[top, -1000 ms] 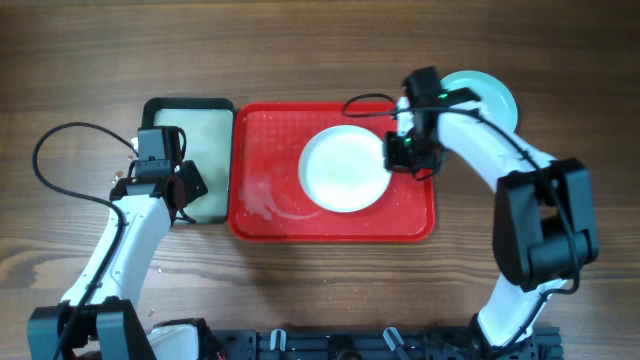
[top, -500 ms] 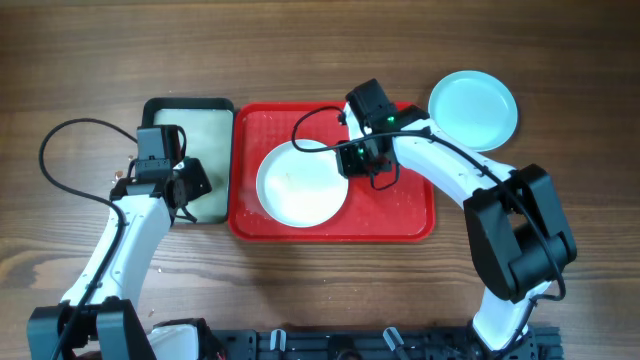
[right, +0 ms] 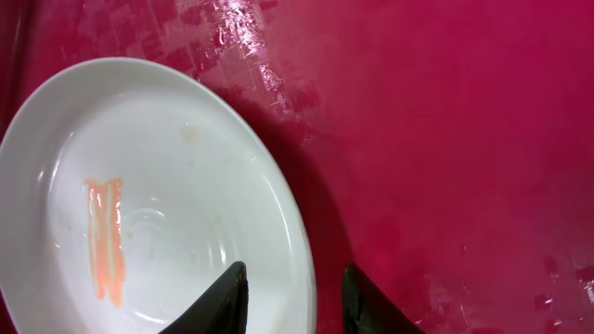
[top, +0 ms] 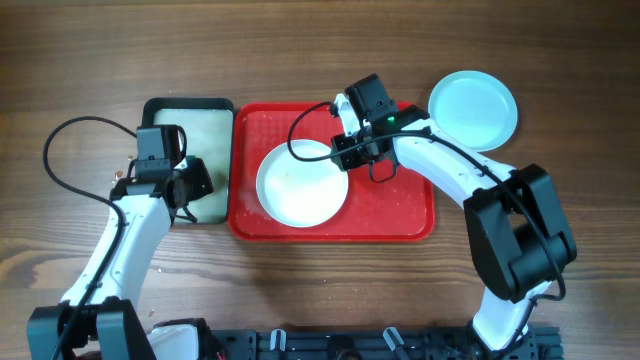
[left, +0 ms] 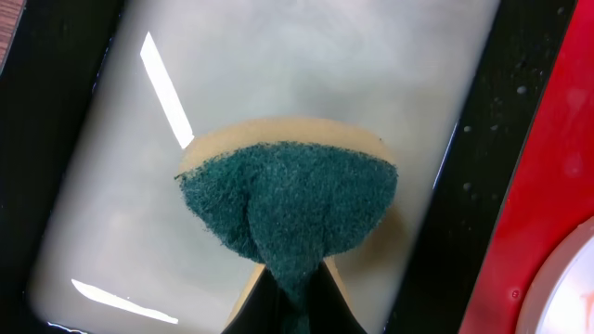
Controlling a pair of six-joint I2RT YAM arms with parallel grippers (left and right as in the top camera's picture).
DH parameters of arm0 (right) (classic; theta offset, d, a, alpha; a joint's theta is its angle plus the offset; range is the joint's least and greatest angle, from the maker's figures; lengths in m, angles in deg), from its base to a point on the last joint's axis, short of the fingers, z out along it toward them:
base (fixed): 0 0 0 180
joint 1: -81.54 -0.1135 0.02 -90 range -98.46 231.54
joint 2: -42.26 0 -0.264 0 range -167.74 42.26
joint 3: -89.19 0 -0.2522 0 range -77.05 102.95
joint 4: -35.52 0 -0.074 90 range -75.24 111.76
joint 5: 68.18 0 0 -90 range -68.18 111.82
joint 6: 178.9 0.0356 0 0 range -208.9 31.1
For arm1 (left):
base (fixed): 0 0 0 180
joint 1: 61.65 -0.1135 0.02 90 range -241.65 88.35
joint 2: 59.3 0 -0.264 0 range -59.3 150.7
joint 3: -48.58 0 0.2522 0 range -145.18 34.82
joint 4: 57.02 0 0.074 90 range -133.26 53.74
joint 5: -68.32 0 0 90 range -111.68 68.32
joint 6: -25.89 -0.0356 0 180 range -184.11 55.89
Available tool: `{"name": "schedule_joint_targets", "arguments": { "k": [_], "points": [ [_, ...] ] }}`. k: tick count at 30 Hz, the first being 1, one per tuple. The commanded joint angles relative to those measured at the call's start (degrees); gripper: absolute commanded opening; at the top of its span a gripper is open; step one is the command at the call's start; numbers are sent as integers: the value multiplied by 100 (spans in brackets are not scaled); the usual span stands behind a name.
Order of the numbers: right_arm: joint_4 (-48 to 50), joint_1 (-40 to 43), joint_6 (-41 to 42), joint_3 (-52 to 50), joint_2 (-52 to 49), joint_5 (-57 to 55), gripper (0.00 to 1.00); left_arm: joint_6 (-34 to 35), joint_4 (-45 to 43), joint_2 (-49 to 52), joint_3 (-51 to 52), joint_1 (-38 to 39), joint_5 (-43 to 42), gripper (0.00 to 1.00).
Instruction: Clean dirty plates on tray and stack at the side
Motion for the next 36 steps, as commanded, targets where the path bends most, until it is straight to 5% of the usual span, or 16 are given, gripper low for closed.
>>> {"name": "schedule_joint_targets", "arguments": {
  "k": [1, 12, 18, 27, 36],
  "points": [
    [98, -13, -437, -46, 15, -282, 33, -94, -37, -105, 15, -24, -92, 4],
    [286, -87, -439, -44, -334, -313, 28, -94, -37, -105, 15, -24, -92, 4],
    [286, -98, -422, -44, -337, -317, 4, -94, -37, -105, 15, -24, -92, 5],
    [531, -83, 918, -37, -332, -1156, 4, -94, -37, -105, 15, -24, -92, 4],
    [356, -83, 531, 96, -22, -1281, 6, -94, -37, -105, 15, -24, -92, 4]
  ]
}}
